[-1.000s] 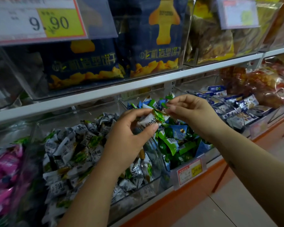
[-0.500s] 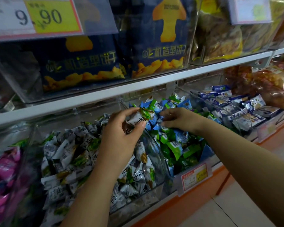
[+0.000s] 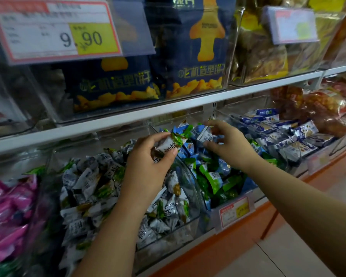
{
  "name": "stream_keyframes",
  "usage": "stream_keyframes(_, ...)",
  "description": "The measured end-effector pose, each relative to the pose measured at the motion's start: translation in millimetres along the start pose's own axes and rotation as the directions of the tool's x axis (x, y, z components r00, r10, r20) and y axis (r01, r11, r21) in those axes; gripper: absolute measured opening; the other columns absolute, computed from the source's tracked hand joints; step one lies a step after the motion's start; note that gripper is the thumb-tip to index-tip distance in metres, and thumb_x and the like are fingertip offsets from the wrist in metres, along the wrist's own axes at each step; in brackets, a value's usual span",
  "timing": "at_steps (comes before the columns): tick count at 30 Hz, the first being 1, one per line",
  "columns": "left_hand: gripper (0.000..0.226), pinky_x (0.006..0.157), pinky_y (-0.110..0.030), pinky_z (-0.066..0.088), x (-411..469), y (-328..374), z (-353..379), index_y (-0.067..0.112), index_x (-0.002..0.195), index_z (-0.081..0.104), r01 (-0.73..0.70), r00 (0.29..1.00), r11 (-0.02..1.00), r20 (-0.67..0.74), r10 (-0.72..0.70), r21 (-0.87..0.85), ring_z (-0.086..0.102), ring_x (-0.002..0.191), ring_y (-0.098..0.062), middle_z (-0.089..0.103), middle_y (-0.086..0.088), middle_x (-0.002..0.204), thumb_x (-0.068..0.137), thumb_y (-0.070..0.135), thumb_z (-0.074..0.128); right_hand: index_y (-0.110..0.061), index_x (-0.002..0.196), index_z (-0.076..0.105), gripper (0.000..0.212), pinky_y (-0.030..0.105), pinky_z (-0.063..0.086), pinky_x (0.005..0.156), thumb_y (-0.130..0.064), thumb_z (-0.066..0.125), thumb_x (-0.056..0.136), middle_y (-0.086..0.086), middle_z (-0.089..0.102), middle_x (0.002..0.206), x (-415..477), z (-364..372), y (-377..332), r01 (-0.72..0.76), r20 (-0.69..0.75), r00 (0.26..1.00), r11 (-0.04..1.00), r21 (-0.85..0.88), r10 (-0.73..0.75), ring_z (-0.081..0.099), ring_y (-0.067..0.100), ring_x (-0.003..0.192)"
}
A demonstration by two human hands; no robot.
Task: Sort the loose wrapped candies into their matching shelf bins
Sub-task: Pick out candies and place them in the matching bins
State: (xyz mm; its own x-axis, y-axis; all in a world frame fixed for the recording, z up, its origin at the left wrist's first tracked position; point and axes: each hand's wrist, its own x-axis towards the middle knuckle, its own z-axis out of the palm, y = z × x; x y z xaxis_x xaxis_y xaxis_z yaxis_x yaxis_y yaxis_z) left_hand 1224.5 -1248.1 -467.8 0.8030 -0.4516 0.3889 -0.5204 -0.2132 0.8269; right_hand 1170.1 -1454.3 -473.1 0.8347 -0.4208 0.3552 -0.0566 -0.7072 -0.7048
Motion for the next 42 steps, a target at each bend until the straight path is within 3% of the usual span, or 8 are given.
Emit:
stream_keyframes(8,0.034,0.087,-0.017,0.035,-41.7,7.4,-37.7,0.034,0.122,0.055,-0.013,1.0,0.98,-0.019,0.017,0.198,0.043,0.099,0.003,0.044,0.019,0.114,0.089,0.032,0.063,-0.029,0.111,0.046,0.034,0.024,0.044,0.067,-0.018,0.067,0.087,-0.009,0.049,0.09,-58.3,8.2,-63.2,0.165,0.072,0.982,0.981,0.097,-0.173,0.052,0.01,0.072)
stream_keyframes(13,0.036,0.082,-0.018,0.038,-72.4,-6.1,-71.0,0.033,0.127,0.053,0.002,1.0,0.898,-0.004,-0.001,0.44,0.045,0.084,0.004,0.04,0.017,0.124,0.091,0.038,0.058,-0.024,0.109,0.046,0.026,0.036,0.047,0.078,-0.023,0.064,0.089,-0.001,0.057,0.101,-75.4,32.0,-92.9,0.254,0.214,0.95,0.961,-0.108,-0.227,0.057,0.019,0.093)
stream_keyframes(17,0.051,0.111,-0.042,0.03,-82.3,-17.0,-85.5,0.039,0.141,0.036,-0.05,0.977,0.789,0.192,-0.087,0.612,0.036,0.131,-0.015,0.024,0.012,0.15,0.093,0.041,0.054,-0.024,0.115,0.054,0.026,0.039,0.029,0.103,-0.029,0.061,0.09,-0.001,0.051,0.131,-77.8,46.7,-98.7,0.342,0.266,0.933,0.82,-0.459,-0.241,0.039,0.023,0.126)
stream_keyframes(24,0.057,0.113,-0.059,-0.006,-81.7,-25.1,-91.2,0.042,0.147,0.019,-0.131,0.882,0.653,0.389,-0.267,0.746,-0.012,0.146,-0.022,-0.019,0.011,0.157,0.096,0.05,0.042,-0.03,0.117,0.061,0.024,0.05,0.013,0.115,-0.028,0.047,0.098,-0.008,0.057,0.126,-83.6,44.0,-97.4,0.454,0.462,0.865,0.697,-0.555,-0.195,0.036,0.018,0.13)
stream_keyframes(27,0.051,0.111,-0.061,-0.007,-82.2,-33.2,-88.7,0.043,0.146,0.021,-0.13,0.847,0.638,0.42,-0.326,0.759,-0.016,0.145,-0.021,-0.02,0.011,0.156,0.098,0.05,0.035,-0.037,0.136,0.046,0.038,0.061,-0.008,0.113,-0.025,0.04,0.101,-0.016,0.032,0.151,-84.6,43.2,-85.1,0.52,0.603,0.794,0.603,-0.605,-0.079,0.012,0.013,0.145)
stream_keyframes(31,0.045,0.11,-0.062,-0.009,-74.4,-27.0,-88.9,0.045,0.143,0.031,-0.073,0.819,0.661,0.423,-0.387,0.747,-0.014,0.145,-0.021,-0.013,0.011,0.158,0.098,0.052,0.031,-0.036,0.138,0.045,0.043,0.06,-0.013,0.112,-0.017,0.039,0.1,-0.014,0.031,0.152,-77.4,43.8,-80.4,0.538,0.668,0.741,0.657,-0.528,-0.069,0.008,0.012,0.146)
stream_keyframes(36,0.041,0.115,-0.056,0.0,-62.3,-7.3,-70.2,0.046,0.137,0.039,-0.057,0.938,0.744,0.291,-0.188,0.665,0.011,0.145,-0.02,0.007,0.012,0.158,0.096,0.051,0.04,-0.025,0.12,0.065,0.033,0.039,0.029,0.112,-0.01,0.05,0.095,-0.005,0.055,0.135,-83.1,28.5,-62.3,0.478,0.387,0.843,0.849,-0.225,-0.372,0.043,0.014,0.129)
stream_keyframes(42,0.038,0.112,-0.039,0.03,-31.0,10.8,-8.7,0.035,0.135,0.047,-0.127,0.953,0.881,0.303,-0.02,0.456,0.035,0.133,-0.014,0.029,0.012,0.15,0.097,0.04,0.046,-0.016,0.113,0.066,0.023,0.018,0.033,0.096,-0.01,0.057,0.093,0.0,0.059,0.127,-80.8,-9.1,-16.8,0.207,0.063,0.978,0.963,-0.174,-0.198,0.049,0.015,0.121)
